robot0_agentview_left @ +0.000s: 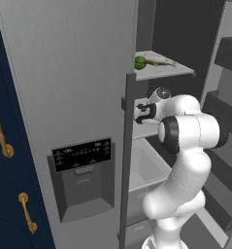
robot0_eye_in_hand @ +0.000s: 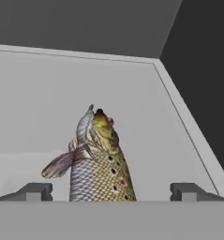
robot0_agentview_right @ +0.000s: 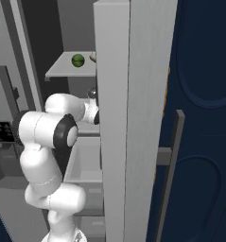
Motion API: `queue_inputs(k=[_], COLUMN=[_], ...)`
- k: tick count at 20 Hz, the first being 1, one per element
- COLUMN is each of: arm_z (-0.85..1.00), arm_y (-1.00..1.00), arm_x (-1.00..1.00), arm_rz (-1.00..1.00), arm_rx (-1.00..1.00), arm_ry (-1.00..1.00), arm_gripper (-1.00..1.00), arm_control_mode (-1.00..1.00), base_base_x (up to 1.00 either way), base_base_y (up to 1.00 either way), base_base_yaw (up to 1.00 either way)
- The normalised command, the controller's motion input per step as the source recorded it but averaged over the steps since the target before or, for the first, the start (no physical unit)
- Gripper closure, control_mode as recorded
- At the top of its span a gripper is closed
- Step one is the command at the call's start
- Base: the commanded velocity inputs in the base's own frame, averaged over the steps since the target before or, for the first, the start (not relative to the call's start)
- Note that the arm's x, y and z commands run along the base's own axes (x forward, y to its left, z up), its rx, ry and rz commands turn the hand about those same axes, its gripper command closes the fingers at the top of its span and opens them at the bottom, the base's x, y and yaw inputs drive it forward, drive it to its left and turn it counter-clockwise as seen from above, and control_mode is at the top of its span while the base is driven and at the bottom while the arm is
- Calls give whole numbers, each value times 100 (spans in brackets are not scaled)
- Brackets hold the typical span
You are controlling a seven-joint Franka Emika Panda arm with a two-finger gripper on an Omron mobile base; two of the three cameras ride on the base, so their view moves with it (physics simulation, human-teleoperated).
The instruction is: Place one avocado and one fish in each tupperware on the nearby counter, to pack two identical lunches.
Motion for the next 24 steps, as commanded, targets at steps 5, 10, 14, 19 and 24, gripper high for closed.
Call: queue_inputs(k=[5,10,14,19,24], arm_z=[-42,-80,-76,-37,0], arm_y=[0,-1,0,0,33], arm_x=[62,-36,-100,-89,-100], arm_rz=[0,-1,-9,-9,0], arm_rx=[0,0,0,0,0], arm_ry=[11,19,10,6,-2], arm_gripper=[-100,100,100,100,100], arm_control_mode=[-100,-100,-100,-100,-100], base_base_x=[0,0,0,0,0], base_base_y=[0,0,0,0,0], base_base_yaw=[0,0,0,0,0])
